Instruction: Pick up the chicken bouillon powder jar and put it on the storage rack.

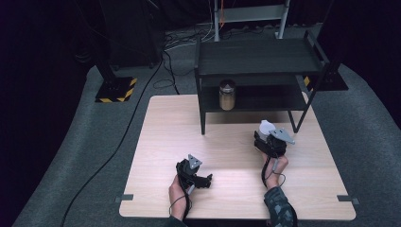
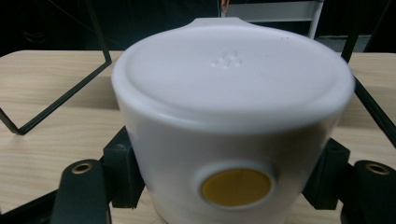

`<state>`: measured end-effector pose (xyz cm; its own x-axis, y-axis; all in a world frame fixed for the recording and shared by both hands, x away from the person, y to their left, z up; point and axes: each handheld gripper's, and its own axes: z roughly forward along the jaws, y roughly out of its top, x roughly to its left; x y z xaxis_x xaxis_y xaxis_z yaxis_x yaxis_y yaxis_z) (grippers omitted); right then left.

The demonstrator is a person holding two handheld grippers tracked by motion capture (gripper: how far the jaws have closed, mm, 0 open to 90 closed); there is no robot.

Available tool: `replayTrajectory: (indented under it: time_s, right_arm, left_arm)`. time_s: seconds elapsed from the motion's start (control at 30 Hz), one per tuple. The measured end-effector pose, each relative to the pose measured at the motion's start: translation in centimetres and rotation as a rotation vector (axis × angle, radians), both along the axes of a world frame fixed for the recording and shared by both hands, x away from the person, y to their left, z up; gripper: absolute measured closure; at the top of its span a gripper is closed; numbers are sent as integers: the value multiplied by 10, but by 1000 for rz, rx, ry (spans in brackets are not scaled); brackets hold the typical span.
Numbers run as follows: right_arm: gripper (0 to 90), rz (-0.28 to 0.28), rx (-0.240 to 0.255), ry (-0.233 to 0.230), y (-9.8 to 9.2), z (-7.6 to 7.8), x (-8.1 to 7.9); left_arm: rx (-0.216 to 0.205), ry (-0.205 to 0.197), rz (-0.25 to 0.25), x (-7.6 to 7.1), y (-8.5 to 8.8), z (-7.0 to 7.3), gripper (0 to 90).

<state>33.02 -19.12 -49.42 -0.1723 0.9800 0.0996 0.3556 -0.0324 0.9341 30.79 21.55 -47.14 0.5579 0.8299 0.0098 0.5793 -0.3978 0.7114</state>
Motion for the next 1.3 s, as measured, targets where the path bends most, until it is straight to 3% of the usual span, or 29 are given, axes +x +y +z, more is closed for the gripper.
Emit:
replayTrajectory:
  time_s: [0.53, 1.3]
  right_arm:
    - [293, -8, -1, -10, -8, 6, -11]
    - [293, -14, -15, -25, -36, 29, -28]
  left_arm:
    - [1, -1, -1, 0, 0, 0, 1]
    - [1, -1, -2, 0, 0, 0, 1]
